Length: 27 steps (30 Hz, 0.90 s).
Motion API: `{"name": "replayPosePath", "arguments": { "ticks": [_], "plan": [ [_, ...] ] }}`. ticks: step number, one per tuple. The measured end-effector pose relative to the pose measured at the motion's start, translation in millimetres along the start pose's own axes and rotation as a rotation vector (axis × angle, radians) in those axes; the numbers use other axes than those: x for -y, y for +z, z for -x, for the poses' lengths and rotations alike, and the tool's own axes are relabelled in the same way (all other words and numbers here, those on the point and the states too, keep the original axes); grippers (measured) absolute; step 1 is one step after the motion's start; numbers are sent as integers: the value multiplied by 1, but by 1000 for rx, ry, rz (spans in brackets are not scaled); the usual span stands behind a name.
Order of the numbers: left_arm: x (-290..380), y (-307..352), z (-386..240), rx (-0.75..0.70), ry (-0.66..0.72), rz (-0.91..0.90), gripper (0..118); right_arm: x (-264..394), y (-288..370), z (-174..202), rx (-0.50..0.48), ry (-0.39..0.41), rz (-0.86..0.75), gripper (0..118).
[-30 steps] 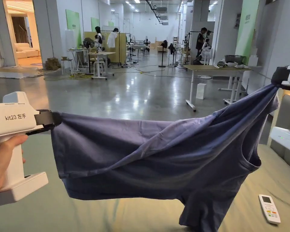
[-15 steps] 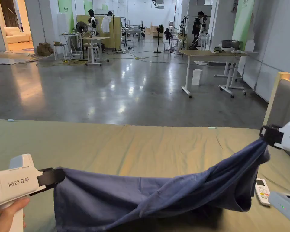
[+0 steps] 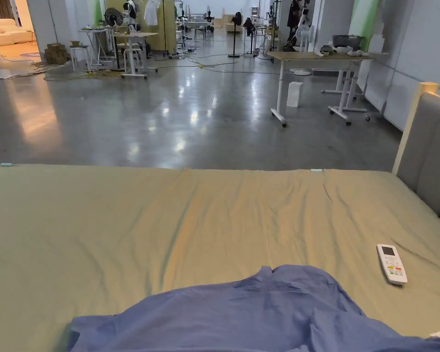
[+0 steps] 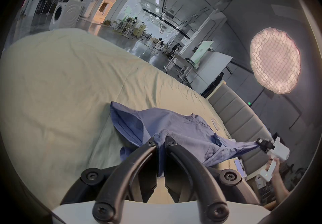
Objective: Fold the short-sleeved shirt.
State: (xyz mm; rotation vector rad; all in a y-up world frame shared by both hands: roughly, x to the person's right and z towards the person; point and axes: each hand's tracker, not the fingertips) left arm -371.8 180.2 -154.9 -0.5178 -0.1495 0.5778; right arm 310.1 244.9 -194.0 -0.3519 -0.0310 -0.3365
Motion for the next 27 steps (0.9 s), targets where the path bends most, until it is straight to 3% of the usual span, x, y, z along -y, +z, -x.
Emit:
{"name": "replayPosePath", "arguments": {
  "ticks": [3,6,10,16,17,18,20,21,23,25,27],
  "plan": [
    [17,22,6,5,30,0,6,25,29,-20,17,-59,18,2],
    [35,32,20,-22,14,47,6,49,54,-29,44,-65,50,2],
    [59,25,28,-23,95,138,6,85,62,-36,73,-76,158,2],
    [79,20,38,-55,53,153,10,125,52,-64,101,-113,237,2],
    [79,20,40,-8,77,144,27,122,51,-60,92,-107,274,8],
    [77,22,39,-35,97,133,51,123,49,-64,101,-112,309,27],
    [74,31,29,-120,92,103,97,125,47,-76,80,-155,367,89],
    [72,37,22,-158,47,87,100,125,49,-82,78,-177,379,93],
    [63,58,-12,-271,-131,46,99,115,63,-81,61,-167,334,90],
    [58,86,-50,-292,-334,-11,99,100,80,-67,18,-73,272,90],
    [52,108,-85,-288,-439,-94,99,82,95,-46,-15,36,217,90]
  ]
}}
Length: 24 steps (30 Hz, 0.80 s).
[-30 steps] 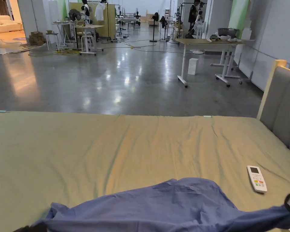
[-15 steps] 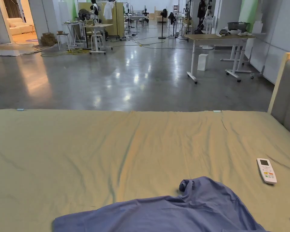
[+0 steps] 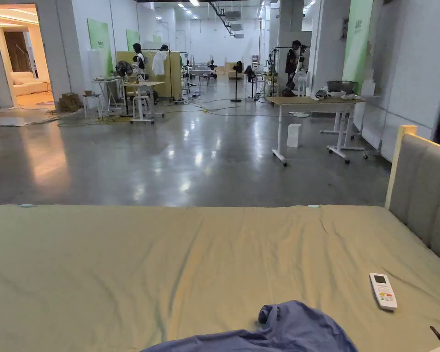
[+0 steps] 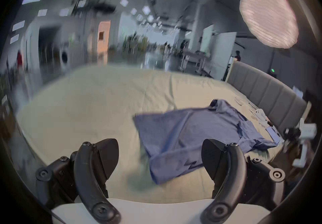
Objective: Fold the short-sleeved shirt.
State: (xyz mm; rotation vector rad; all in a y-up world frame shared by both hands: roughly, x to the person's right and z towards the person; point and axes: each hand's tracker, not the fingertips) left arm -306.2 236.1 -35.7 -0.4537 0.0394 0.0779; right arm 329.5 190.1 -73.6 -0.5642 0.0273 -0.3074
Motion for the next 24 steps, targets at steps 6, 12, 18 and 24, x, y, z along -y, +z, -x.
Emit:
{"name": "replayPosePath", "arguments": {
  "ticks": [6,12,18,24],
  "plan": [
    [-53,72,-69,-41,-136,-281,99,-42,52,92,-76,319,-216,91],
    [-69,104,-104,-3,-214,-406,84,-53,74,145,-132,379,-358,76],
    [-67,118,-129,14,-280,-359,8,-53,90,167,-156,382,-397,10],
    [-61,117,-129,32,-249,-324,2,-42,91,171,-145,413,-374,0]
  ]
}}
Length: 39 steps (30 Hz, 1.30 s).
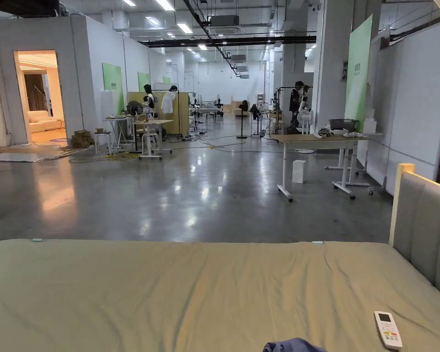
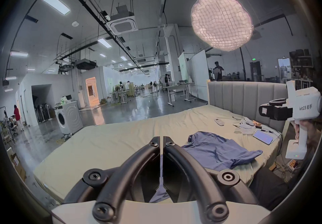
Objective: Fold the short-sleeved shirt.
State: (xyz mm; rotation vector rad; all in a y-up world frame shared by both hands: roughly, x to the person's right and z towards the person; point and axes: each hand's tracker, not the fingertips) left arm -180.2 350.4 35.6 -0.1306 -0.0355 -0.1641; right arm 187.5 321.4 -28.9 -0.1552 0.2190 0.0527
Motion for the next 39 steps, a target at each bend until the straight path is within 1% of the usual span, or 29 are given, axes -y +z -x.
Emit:
{"name": "replayPosePath", "arguments": {
  "ticks": [1,2,3,4,7,10,15,18,22,25,26,27,28,29,30,32,33,34,36,38,39],
  "plan": [
    [0,-1,2,0,8,2,2,1,3,1,0,15,-14,0],
    [3,1,1,-6,15,-4,2,0,4,1,-7,46,-40,0],
    [2,1,3,-5,17,-2,2,-1,4,1,-7,47,-38,0],
    [2,-1,5,-3,25,7,2,1,3,0,-7,25,-18,0],
    [1,-1,6,-5,38,15,2,2,3,-5,-9,-8,-26,0],
    [6,-4,7,-15,40,40,2,3,6,-9,-19,-53,-58,0],
    [14,-17,16,-40,74,103,2,6,1,-11,-14,-72,-37,0],
    [21,-26,27,-30,123,135,2,11,-3,-13,-19,-89,-25,0],
    [30,-46,51,-69,197,184,3,20,-11,-14,-38,-96,-8,0],
    [40,-74,75,-88,249,235,16,25,-21,-15,-36,-91,29,0],
    [45,-89,85,-83,275,276,23,27,-25,-15,-38,-95,46,0],
    [49,-105,95,-73,299,332,32,29,-28,-16,-38,-99,61,0],
    [55,-123,104,-72,319,402,43,35,-32,-16,-40,-137,111,0],
    [68,-141,115,-80,331,466,60,35,-33,-17,-38,-111,72,0],
    [78,-160,124,-91,344,515,71,38,-35,-16,-40,-122,90,0],
    [99,-195,139,-88,371,569,84,44,-39,-15,-38,-133,120,0],
    [101,-212,137,-79,383,584,86,47,-41,-15,-38,-133,135,0],
    [109,-233,143,-73,430,612,87,51,-43,-15,-36,-130,155,0],
    [126,-270,155,-63,465,669,87,57,-46,-17,-30,-127,190,0],
    [145,-308,164,-86,490,746,88,65,-49,-20,-17,-138,218,0],
    [155,-323,168,-96,511,749,88,68,-51,-21,-10,-145,230,0]
  ]
}}
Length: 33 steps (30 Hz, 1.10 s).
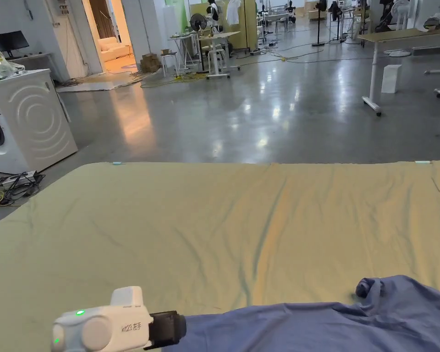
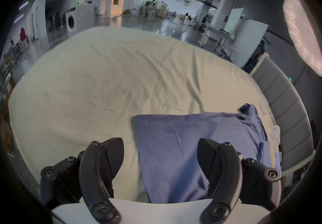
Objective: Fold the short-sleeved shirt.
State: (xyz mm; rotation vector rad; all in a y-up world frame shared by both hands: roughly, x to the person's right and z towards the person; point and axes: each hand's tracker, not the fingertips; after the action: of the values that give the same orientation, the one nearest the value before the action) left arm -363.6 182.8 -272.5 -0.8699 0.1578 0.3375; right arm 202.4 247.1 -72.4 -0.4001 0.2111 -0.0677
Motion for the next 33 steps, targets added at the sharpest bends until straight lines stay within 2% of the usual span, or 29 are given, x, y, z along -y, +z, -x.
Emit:
{"name": "replayPosePath", "arguments": {
  "ticks": [4,7,10,13,16,17,19,20,21,24,26,27,28,29,30,31,33],
  "plan": [
    [-16,-56,12,-121,92,50,88,6,-3,-7,37,-34,36,0],
    [-16,-82,17,-99,161,107,88,10,0,-12,62,-46,54,0],
    [-8,-94,10,-114,145,98,85,16,0,-17,75,-65,85,0],
    [-3,-98,-7,-184,29,119,84,22,-2,-19,91,-71,108,0],
    [-7,-116,-14,-255,-102,156,63,27,-3,-20,96,-81,119,0],
    [-8,-117,-18,-245,-116,156,51,28,-4,-21,92,-87,120,0],
    [1,-103,-60,-260,-137,186,37,28,-6,-21,86,-90,124,0],
    [1,-104,-67,-267,-162,198,17,28,-8,-21,86,-86,126,0],
    [2,-104,-74,-262,-188,204,9,26,-10,-22,85,-80,131,0],
    [-7,-119,-75,-314,-346,289,8,15,-23,-28,84,-77,136,0],
    [0,-119,-85,-323,-375,314,8,-1,-40,-36,45,-58,114,0],
    [0,-120,-86,-315,-361,316,8,-11,-51,-40,31,-25,95,4],
    [-2,-121,-80,-302,-343,326,8,-24,-66,-45,34,14,90,16],
    [-4,-119,-77,-282,-291,337,8,-39,-84,-51,30,42,104,35],
    [-20,-132,-61,-270,-254,336,8,-53,-102,-59,31,34,158,35],
    [-29,-138,-50,-254,-235,340,8,-66,-127,-70,19,-6,209,38],
    [-30,-138,-46,-237,-259,341,8,-83,-170,-93,-53,-95,235,56]
  ]
}}
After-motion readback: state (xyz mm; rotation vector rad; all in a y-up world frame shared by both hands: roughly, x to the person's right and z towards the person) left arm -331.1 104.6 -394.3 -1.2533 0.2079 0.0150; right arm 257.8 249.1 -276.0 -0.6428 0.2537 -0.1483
